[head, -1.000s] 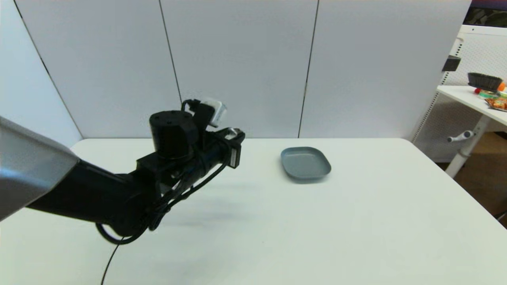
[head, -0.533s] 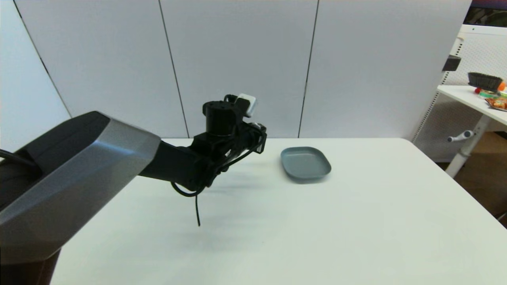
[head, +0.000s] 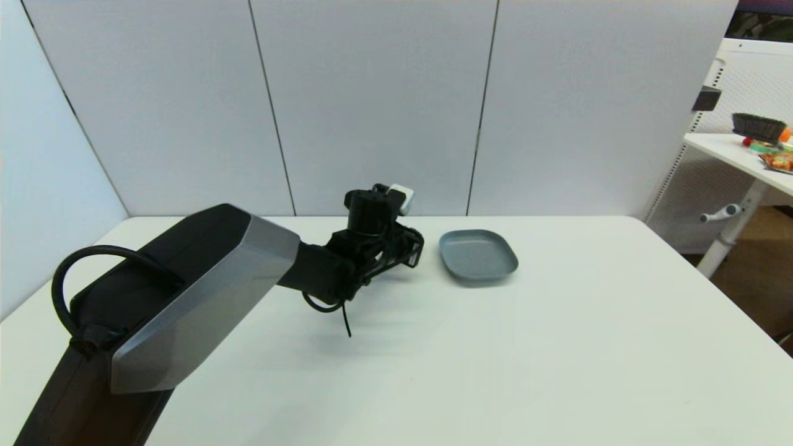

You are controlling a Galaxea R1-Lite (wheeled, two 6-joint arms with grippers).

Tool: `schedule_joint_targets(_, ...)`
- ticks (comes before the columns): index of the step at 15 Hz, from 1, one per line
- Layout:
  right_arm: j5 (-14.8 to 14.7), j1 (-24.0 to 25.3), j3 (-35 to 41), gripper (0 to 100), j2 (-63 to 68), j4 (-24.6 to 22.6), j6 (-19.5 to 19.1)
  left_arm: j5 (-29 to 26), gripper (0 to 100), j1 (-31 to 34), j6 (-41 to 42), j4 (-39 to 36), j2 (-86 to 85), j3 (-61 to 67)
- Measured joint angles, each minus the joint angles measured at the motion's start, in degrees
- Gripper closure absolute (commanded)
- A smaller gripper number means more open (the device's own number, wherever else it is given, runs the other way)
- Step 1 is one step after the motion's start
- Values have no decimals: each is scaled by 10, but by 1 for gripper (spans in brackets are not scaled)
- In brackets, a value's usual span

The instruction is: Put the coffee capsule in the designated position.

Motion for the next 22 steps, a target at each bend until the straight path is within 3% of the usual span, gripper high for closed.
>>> schedule_joint_targets(4,0,0,0,0,0,0,0,0,100,-1,0,1,24,-17)
schedule_joint_targets(5,0,0,0,0,0,0,0,0,0,0,0,1,27,-19)
schedule_joint_targets(15,0,0,0,0,0,0,0,-1,0,0,6,10,-4,-1)
schedule_joint_targets(22,0,0,0,0,0,0,0,1,0,0,3,89,-277,224)
